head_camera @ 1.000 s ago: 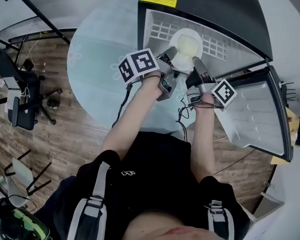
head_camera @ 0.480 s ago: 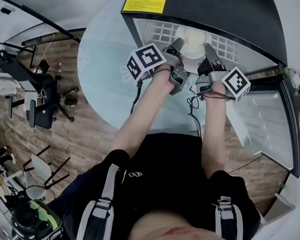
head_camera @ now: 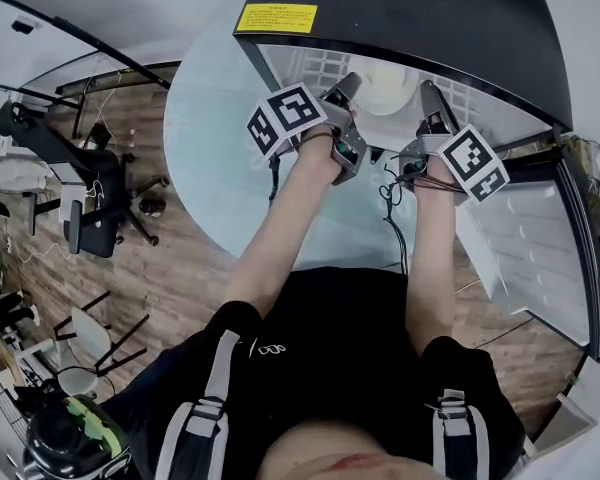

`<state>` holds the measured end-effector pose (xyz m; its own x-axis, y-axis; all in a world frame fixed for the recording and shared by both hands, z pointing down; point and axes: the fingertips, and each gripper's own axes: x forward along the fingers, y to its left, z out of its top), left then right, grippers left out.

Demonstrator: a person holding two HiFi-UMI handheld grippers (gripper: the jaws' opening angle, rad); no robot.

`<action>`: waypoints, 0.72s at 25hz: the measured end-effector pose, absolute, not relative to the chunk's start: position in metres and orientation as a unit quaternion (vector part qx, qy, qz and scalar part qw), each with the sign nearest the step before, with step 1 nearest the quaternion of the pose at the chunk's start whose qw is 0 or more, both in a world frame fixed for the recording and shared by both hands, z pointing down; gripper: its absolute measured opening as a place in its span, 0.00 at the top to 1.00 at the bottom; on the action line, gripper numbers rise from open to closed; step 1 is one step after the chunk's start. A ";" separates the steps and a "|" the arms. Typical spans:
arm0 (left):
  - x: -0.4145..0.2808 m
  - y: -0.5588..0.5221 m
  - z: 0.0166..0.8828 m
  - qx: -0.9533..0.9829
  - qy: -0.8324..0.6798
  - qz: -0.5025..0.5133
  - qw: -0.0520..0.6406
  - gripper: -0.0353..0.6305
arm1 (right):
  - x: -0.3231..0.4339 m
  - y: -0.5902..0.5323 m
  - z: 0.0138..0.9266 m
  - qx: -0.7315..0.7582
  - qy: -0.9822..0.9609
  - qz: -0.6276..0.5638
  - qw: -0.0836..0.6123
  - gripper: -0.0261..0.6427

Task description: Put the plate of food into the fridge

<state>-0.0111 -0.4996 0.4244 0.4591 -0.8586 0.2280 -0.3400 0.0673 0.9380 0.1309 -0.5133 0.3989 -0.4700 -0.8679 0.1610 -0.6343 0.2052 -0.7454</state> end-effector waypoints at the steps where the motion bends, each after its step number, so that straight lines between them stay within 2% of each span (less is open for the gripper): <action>1: -0.017 -0.497 0.424 0.643 -0.478 -0.227 0.554 0.74 | 0.136 -0.512 0.396 -0.506 0.765 -0.374 0.141 0.80; 7: -0.035 -0.474 0.423 0.647 -0.518 -0.202 0.522 0.67 | 0.126 -0.491 0.379 -0.506 0.794 -0.318 0.114 0.80; 10: -0.031 -0.463 0.407 0.664 -0.504 -0.224 0.505 0.74 | 0.117 -0.481 0.367 -0.500 0.810 -0.289 0.101 0.80; 11: -0.031 -0.458 0.400 0.672 -0.503 -0.230 0.492 0.78 | 0.115 -0.476 0.363 -0.504 0.814 -0.275 0.095 0.84; 12: -0.031 -0.453 0.392 0.682 -0.503 -0.232 0.476 0.82 | 0.113 -0.470 0.359 -0.508 0.817 -0.258 0.089 0.92; 13: -0.032 -0.448 0.386 0.693 -0.506 -0.232 0.457 0.84 | 0.110 -0.464 0.354 -0.512 0.821 -0.239 0.085 0.95; 18: -0.040 -0.414 0.362 0.743 -0.533 -0.208 0.347 0.85 | 0.084 -0.426 0.333 -0.496 0.850 -0.164 0.076 0.95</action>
